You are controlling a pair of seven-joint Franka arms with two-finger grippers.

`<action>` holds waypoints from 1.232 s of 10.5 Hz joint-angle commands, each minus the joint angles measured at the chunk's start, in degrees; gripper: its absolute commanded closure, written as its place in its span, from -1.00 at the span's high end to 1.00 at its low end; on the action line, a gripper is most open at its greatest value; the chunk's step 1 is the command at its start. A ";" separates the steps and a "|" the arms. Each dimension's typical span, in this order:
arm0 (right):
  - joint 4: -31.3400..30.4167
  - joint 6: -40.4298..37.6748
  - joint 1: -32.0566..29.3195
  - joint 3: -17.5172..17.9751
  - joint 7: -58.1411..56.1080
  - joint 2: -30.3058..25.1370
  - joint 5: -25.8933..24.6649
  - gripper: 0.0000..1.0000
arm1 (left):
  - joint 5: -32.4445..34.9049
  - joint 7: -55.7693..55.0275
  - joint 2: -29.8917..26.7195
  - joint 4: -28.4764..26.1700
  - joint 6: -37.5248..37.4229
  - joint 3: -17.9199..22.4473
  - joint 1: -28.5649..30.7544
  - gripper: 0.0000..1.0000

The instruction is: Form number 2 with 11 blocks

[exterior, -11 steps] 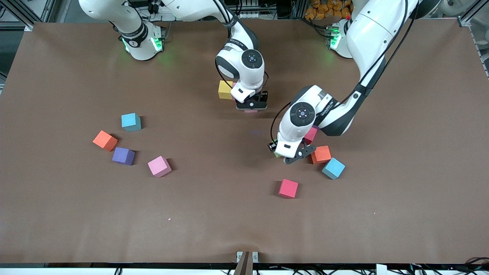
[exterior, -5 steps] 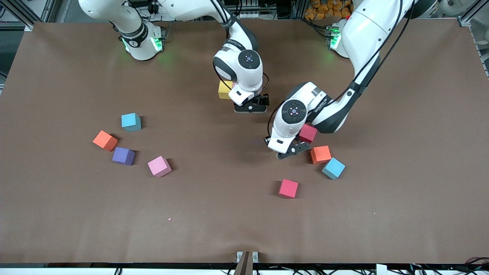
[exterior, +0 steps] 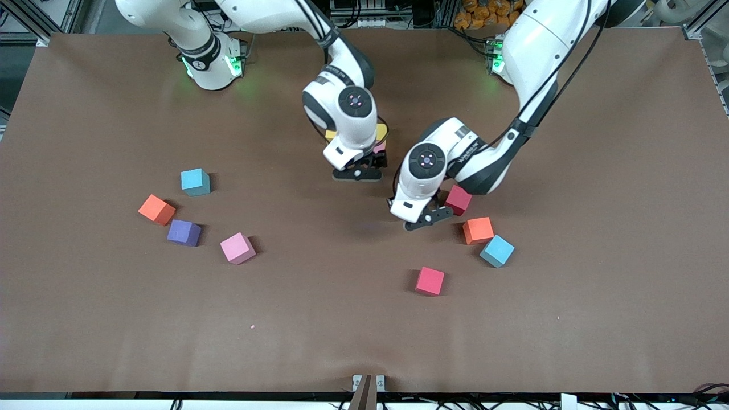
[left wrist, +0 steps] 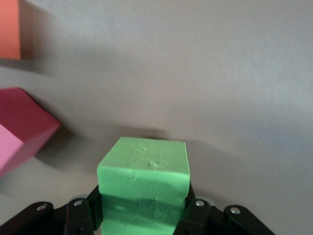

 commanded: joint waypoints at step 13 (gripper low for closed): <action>-2.46 -2.35 -25.90 -0.90 -51.22 -3.71 -6.66 1.00 | 4.27 -3.57 2.07 0.05 0.02 0.53 -11.06 -0.40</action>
